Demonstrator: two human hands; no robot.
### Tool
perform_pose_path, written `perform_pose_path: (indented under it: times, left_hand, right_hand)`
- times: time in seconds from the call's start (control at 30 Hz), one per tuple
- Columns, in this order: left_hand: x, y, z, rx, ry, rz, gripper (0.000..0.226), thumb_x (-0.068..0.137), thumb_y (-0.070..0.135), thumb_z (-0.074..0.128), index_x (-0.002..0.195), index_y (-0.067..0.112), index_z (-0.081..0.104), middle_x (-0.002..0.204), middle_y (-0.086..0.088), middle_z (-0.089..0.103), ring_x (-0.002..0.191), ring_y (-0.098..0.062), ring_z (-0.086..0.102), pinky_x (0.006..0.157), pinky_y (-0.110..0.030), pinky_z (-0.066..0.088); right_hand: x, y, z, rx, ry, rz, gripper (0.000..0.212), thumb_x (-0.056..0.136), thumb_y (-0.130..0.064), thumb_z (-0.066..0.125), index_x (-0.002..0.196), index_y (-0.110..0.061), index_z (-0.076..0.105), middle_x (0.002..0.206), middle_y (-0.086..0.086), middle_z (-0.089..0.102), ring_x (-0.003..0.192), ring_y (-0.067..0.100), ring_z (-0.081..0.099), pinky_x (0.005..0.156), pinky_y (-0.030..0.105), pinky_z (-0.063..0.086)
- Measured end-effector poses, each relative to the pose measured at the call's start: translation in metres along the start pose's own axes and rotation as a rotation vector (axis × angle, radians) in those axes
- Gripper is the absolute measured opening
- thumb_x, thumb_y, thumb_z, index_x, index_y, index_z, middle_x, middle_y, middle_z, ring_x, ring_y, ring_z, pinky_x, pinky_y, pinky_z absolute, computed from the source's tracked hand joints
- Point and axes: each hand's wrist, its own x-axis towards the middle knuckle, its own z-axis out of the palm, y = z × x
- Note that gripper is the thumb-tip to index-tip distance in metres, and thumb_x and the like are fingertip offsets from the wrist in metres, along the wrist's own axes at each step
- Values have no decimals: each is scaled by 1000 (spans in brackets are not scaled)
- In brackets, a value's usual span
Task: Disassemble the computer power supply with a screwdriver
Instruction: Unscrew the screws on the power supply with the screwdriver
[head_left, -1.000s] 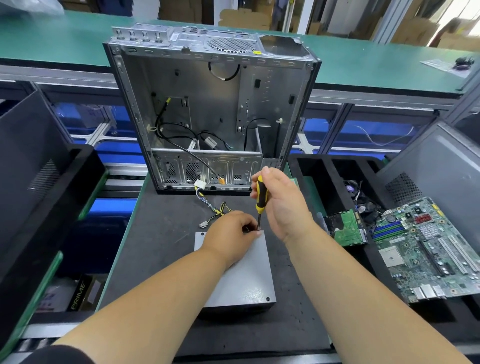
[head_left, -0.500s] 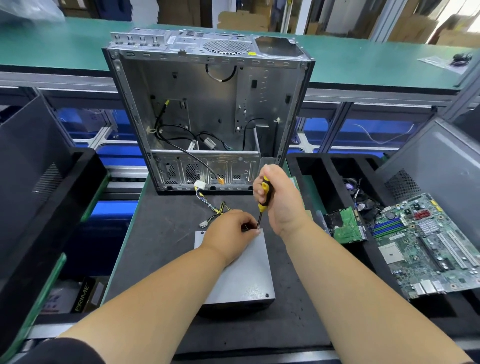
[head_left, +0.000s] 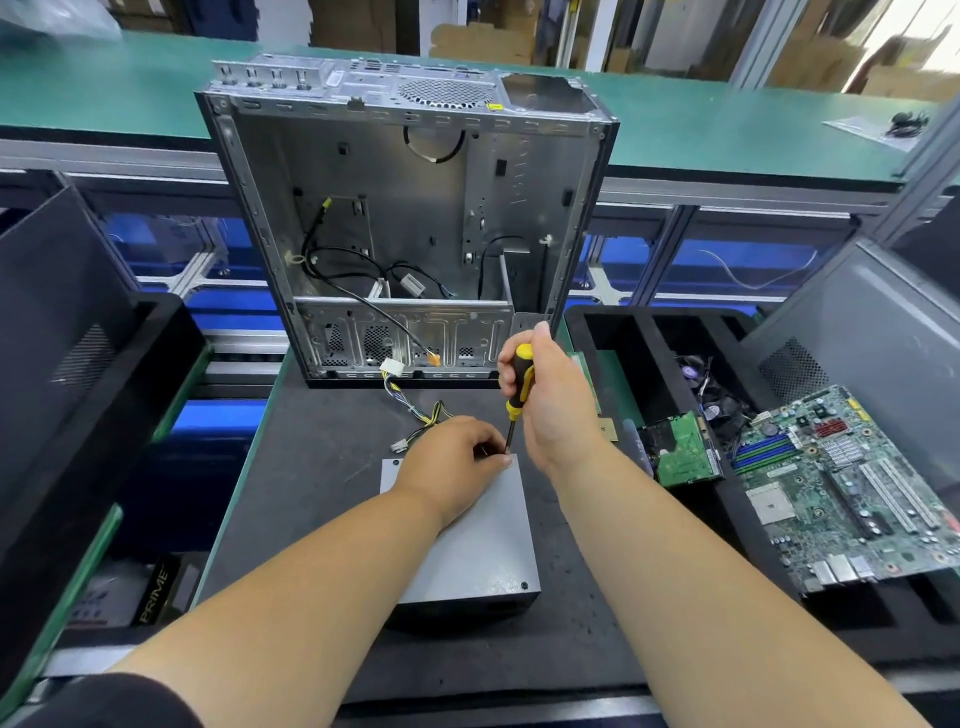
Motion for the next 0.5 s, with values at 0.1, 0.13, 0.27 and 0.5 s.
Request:
perform_pose_path:
  times: [0.1,0.13,0.27,0.5]
  left_hand:
    - [0,-1,0,-5,1,3,10,84,34,73,79,39,66,90,12,63,86,-7,59,82,-32,51]
    - [1,-1,0,-10,1,3,10,84,34,74,79,38,66,90,12,63,86,-7,59,83,-32,51]
    - [0,-1,0,-18,0,-5,13,84,34,73,78,40,64,90,13,62,85,-4,58,83,-30,51]
    - [0,0,0,5,-1,-10,11,86,36,72,79,40,64,92,15,61,87,-4,57,83,-28,50]
  right_hand:
    - [-3,2,-1,23,-82,-64,34,97,-46,40,82,-18,51,65,-4,47,60,12,38,63,29,32]
    - [-3,1,-2,-6,-91,-69,29,94,-45,44,81,-19,49,67,-4,48,61,12,39,64,29,32]
    - [-5,-3,-4,-20,-68,-60,23,95,-36,52,78,-21,48,71,-5,57,67,13,51,69,32,39]
    - [-4,1,-7,27,41,-67,26,93,-35,57,72,-24,65,71,-10,65,73,10,62,76,33,50]
